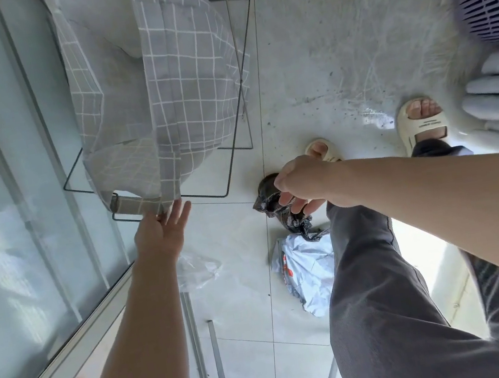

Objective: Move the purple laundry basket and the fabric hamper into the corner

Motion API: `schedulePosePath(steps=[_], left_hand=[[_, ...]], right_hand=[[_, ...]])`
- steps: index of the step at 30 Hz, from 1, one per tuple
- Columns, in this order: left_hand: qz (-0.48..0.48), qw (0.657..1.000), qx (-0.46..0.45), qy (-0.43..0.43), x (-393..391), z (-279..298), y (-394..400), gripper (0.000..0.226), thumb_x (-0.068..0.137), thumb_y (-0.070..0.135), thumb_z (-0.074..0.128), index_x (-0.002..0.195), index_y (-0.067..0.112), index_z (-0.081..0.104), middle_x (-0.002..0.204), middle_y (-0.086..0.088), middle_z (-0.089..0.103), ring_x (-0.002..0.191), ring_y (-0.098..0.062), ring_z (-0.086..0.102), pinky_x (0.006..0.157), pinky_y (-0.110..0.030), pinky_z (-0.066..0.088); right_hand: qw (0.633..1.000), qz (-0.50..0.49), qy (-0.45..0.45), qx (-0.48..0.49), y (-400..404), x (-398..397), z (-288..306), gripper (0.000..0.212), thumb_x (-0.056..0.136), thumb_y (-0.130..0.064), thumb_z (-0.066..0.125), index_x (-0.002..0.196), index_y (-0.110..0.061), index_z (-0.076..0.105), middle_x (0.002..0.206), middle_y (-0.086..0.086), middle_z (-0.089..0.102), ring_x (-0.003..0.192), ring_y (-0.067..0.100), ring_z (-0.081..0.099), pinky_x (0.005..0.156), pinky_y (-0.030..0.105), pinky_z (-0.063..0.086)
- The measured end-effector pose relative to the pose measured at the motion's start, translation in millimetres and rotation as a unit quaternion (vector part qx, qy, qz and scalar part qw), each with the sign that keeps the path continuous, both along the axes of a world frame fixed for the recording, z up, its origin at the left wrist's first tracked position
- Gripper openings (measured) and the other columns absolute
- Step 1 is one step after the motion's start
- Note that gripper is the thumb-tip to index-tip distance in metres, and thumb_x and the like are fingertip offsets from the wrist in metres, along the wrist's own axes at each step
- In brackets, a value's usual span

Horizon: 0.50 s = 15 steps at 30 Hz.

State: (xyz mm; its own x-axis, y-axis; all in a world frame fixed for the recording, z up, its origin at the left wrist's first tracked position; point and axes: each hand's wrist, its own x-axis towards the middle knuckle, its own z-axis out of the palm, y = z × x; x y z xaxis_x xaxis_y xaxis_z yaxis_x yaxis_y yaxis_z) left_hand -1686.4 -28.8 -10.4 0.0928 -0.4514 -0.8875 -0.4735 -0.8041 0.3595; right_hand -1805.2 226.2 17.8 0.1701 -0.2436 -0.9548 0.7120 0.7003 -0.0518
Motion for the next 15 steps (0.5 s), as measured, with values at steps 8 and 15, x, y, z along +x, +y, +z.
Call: schedulePosePath(steps=[8,15], left_hand=[[-0.360,0.913,-0.077,-0.175,-6,32,18,0.054,0.095,0.049,0.056,0.093,-0.004,0.068,0.112,-0.034,0.066,0.113,-0.054,0.057,0.092,-0.072,0.038],[-0.606,0.724,-0.141,-0.298,2,28,21,0.070,0.082,0.081,0.039,0.078,0.013,0.058,0.075,-0.014,0.062,0.089,-0.043,0.064,0.069,-0.033,0.039]], right_hand=[[0.998,-0.031,0.047,0.030,17,15,-6,0.030,0.102,-0.016,0.042,0.126,-0.006,0.056,0.098,0.011,0.067,0.062,0.020,0.057,0.056,0.028,0.048],[0.997,-0.034,0.060,0.036,47,36,-9,0.027,0.101,-0.019,0.043,0.123,-0.010,0.056,0.094,0.008,0.069,0.068,0.021,0.061,0.054,0.026,0.051]])
